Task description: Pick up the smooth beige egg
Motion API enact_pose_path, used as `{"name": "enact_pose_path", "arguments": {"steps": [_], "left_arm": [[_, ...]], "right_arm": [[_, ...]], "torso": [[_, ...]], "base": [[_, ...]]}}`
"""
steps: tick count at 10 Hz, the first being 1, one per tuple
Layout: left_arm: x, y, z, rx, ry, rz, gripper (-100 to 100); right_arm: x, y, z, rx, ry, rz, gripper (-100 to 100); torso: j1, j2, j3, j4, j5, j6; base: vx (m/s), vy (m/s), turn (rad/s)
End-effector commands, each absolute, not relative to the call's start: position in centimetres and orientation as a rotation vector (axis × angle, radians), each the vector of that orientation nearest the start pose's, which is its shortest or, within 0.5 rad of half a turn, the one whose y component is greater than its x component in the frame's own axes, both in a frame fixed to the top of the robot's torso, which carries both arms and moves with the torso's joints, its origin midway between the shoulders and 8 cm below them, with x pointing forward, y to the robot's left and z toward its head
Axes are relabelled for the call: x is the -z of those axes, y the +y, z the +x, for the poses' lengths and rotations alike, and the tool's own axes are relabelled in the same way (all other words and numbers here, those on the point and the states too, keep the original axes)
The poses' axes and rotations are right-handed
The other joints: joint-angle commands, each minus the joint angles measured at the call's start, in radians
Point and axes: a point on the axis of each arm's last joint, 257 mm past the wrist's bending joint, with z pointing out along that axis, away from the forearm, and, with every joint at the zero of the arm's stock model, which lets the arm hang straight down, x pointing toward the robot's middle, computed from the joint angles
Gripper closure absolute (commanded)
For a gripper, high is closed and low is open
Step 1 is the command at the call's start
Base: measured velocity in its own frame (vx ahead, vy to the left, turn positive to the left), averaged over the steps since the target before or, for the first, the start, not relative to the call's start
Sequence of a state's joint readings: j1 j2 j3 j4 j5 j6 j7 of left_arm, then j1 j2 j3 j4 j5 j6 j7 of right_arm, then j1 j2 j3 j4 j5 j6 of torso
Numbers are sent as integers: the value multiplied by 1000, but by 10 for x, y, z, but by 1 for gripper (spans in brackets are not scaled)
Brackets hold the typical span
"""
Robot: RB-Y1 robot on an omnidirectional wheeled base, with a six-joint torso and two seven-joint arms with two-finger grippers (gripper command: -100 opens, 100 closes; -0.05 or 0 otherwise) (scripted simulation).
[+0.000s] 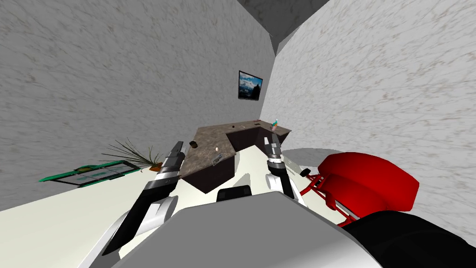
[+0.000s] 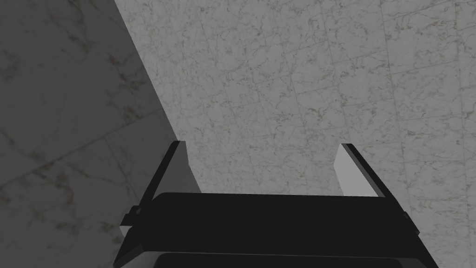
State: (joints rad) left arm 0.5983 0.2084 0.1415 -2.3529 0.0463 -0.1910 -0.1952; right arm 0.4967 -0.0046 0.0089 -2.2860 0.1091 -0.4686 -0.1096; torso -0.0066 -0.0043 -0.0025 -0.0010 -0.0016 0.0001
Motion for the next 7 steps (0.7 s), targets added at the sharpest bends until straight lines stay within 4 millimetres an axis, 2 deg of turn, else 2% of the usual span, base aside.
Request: {"name": "enact_pose_path", "arguments": {"steps": [1, 3, 4, 7], "left_arm": [[49, 346, 358, 832, 1076, -691, -100], [72, 364, 356, 757, 1154, -723, -100], [73, 364, 357, 756, 1157, -726, -100], [109, 394, 350, 638, 1272, -784, -100]], "right_arm": [[-21, -264, 351, -1338, 668, 651, 0], [-21, -264, 351, -1338, 668, 651, 0], [-21, -264, 351, -1338, 668, 651, 0], [-21, -264, 351, -1338, 668, 651, 0]], "torso": [[0, 0, 0, 0, 0, 0], [-3, 0, 0, 0, -1, 0], [-3, 0, 0, 0, -1, 0], [1, 1, 1, 0, 0, 0]], "base": [[81, -118, -86], [74, -148, -93], [37, -96, -14], [55, -79, -99]]}}
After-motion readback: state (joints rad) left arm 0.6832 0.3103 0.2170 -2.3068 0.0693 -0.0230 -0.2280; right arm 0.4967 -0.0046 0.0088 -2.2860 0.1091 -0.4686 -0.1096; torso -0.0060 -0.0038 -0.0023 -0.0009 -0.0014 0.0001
